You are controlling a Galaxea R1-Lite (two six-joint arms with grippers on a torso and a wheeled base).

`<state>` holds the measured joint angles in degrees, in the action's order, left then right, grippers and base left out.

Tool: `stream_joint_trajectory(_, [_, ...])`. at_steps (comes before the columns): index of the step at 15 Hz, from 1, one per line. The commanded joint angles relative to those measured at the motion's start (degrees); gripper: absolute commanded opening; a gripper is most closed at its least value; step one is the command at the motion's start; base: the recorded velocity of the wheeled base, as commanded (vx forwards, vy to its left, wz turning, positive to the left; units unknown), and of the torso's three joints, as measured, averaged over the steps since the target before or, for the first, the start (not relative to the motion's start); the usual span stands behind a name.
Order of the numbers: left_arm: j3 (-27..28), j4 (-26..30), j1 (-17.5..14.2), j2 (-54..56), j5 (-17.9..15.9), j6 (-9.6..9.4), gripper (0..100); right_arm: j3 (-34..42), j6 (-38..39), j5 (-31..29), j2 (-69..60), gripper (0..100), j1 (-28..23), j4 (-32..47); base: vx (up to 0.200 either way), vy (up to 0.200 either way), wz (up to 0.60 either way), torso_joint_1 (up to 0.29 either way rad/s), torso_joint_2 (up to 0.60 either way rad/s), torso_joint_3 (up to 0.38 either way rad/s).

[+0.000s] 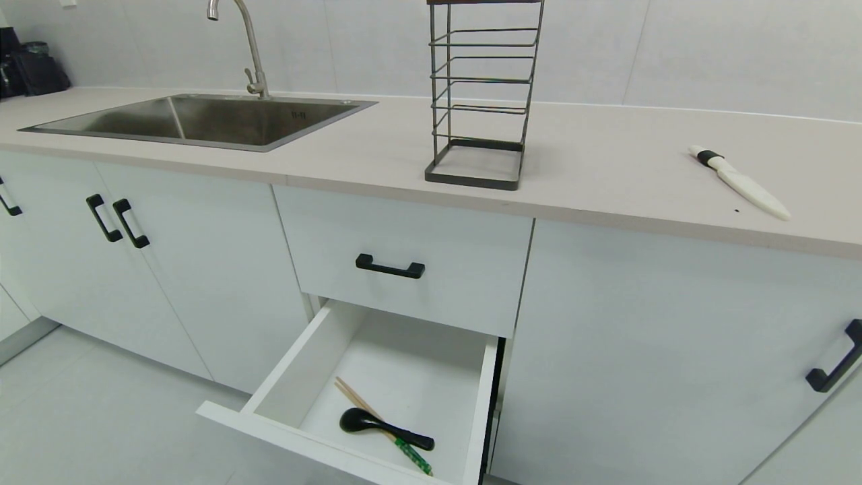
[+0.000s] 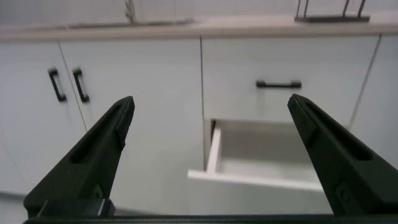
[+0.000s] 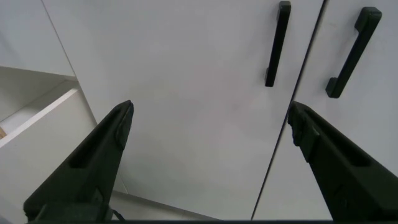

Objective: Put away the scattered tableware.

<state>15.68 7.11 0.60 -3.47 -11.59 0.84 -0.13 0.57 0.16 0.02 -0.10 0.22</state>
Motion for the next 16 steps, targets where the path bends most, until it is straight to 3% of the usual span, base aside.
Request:
stream_joint_trajectory(1, [-0.38, 1.59, 0.63, -5.58, -4.14, 0.21, 100, -0.04, 0.04, 0.02, -0.02, 100, 0.01, -0.04, 0.000, 0.000, 0.00, 0.000, 0.00, 0.000])
stream_joint_trajectory(4, [-0.03, 1.59, 0.81, -15.42, -10.64, -0.05, 100, -0.04, 0.04, 0.02, -0.02, 100, 0.01, -0.04, 0.000, 0.000, 0.00, 0.000, 0.00, 0.000])
stream_joint_trajectory(6, [0.41, 1.42, 0.81, -23.95, -12.58, -0.14, 100, -0.04, 0.04, 0.02, -0.02, 100, 0.01, -0.04, 0.000, 0.000, 0.00, 0.000, 0.00, 0.000])
stream_joint_trajectory(9, [0.14, 0.72, 2.83, -33.62, -12.58, 0.04, 100, -0.04, 0.04, 0.02, -0.02, 100, 0.01, -0.04, 0.000, 0.000, 0.00, 0.000, 0.00, 0.000])
stream_joint_trajectory(12, [-1.88, 0.54, 6.87, -41.00, -12.40, 0.13, 100, -0.04, 0.04, 0.02, -0.02, 100, 0.01, -0.04, 0.000, 0.000, 0.00, 0.000, 0.00, 0.000])
stream_joint_trajectory(16, [-3.11, 0.63, 6.87, -47.50, -10.56, -0.49, 100, -0.04, 0.04, 0.02, -0.02, 100, 0.01, -0.04, 0.000, 0.000, 0.00, 0.000, 0.00, 0.000])
